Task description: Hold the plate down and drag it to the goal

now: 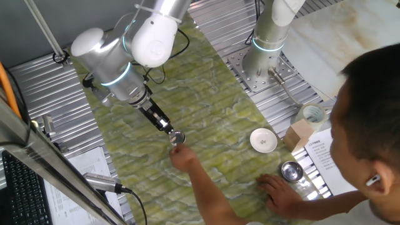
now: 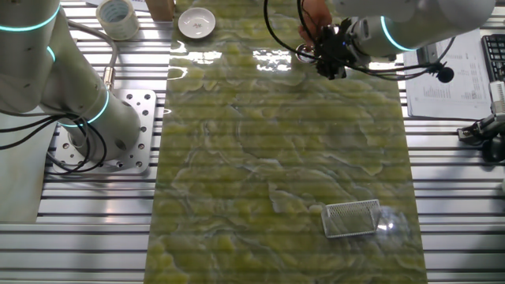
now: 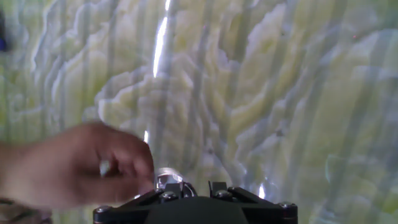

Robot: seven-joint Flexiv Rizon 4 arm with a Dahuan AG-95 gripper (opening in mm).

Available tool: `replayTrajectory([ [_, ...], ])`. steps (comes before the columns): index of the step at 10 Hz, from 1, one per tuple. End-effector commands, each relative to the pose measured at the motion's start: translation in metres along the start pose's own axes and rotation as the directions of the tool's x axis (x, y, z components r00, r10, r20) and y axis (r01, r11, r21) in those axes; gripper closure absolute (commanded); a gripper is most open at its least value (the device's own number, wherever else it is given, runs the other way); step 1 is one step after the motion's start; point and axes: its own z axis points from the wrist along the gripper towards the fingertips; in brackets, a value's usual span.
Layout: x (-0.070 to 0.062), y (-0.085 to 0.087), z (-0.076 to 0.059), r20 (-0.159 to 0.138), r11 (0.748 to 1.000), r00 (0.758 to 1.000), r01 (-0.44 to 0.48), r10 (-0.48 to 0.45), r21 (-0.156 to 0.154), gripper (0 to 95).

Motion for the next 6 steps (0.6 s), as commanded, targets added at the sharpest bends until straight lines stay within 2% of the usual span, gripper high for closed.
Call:
replayTrajectory([
  [1, 0.0033, 0.0001, 0.0022, 0.002, 1.0, 1.0, 0.002, -0.002, -0.002, 95.0],
  [3, 0.0041, 0.0026, 0.0039, 0.002, 1.0, 1.0, -0.01, 0.01, -0.003, 95.0],
  [6, 0.0047, 0.0014, -0.0002, 0.001, 1.0, 1.0, 0.0, 0.0, 0.015, 95.0],
])
